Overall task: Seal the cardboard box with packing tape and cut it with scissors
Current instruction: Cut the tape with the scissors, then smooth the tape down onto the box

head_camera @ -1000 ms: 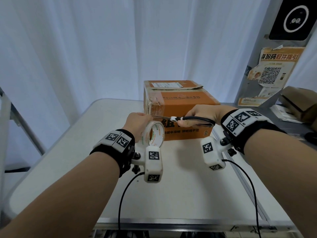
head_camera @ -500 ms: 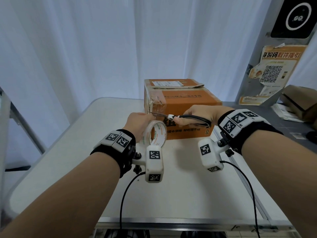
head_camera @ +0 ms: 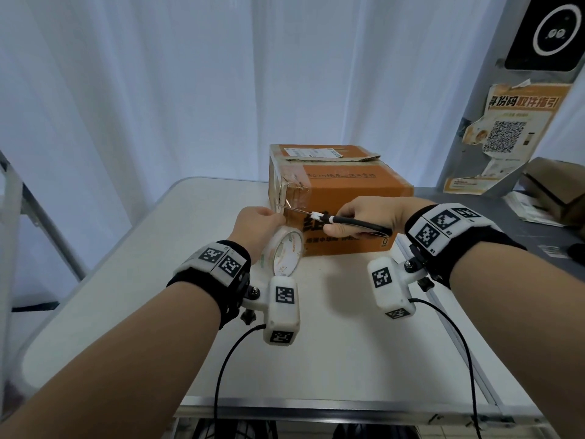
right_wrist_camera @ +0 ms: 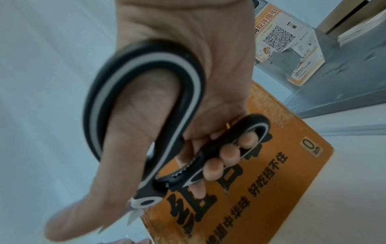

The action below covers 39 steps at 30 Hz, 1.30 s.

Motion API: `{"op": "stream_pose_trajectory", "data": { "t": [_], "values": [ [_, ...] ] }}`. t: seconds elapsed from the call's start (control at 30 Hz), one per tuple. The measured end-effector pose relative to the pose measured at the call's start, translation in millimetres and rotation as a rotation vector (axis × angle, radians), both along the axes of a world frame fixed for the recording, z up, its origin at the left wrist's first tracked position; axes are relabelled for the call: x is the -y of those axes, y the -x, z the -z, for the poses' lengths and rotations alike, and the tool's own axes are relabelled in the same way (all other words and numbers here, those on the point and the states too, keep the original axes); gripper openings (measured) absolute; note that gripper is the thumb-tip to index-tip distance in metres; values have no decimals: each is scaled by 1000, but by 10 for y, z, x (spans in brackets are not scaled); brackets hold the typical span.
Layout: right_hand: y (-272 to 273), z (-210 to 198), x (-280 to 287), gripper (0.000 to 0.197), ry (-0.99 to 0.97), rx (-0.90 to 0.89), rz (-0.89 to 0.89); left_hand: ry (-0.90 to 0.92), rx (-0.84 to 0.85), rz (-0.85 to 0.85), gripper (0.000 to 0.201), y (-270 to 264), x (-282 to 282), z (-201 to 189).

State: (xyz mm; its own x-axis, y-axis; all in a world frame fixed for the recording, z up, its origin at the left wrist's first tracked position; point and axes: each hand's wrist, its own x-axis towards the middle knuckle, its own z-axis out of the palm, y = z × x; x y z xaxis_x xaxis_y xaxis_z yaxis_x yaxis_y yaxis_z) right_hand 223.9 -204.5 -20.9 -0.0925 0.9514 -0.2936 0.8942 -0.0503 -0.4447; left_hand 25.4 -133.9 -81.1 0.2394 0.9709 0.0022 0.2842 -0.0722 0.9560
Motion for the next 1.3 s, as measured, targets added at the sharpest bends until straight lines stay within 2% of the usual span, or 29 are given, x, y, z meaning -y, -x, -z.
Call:
{"op": "stream_pose_trajectory", "data": {
  "t": [0.07,0.13,0.2,0.27,0.37,0.43,0.6,0.73,0.83,0.9,0.97,1.07,1.13,1.2,1.3],
  "values": [
    [-48,2,29,63,-6,37,12,-145,-133,21,14,41,-27,-31],
    [-102,16,78,53,-33,49,43,-292,-286,50,15,95,-31,-62],
    [-174,56,133,55,-45,65,87,-406,-442,71,15,133,-6,-71],
    [-237,136,194,59,-37,96,132,-474,-558,96,15,149,38,-41],
    [-277,305,294,45,-23,134,149,-519,-677,142,14,155,123,55],
    [-285,413,367,37,-6,112,151,-516,-705,173,13,157,187,129],
    [-242,656,512,41,-23,142,128,-522,-743,262,4,147,287,252],
    [-204,833,545,46,-59,175,152,-525,-822,342,16,132,305,303],
    [-176,875,527,46,-92,209,151,-550,-905,385,15,105,330,324],
    [-160,854,497,39,-89,284,127,-571,-932,408,16,87,338,333],
    [-125,793,450,22,-149,349,125,-575,-932,422,17,82,336,331],
    [-2,631,339,6,-439,218,206,-572,-950,444,24,96,322,307],
    [112,527,251,9,-703,155,249,-571,-986,460,31,102,321,294],
    [218,442,130,24,-865,191,232,-563,-1024,464,37,111,302,288],
    [310,390,-77,58,-769,317,178,-534,-949,472,52,133,262,234]
  ]
}}
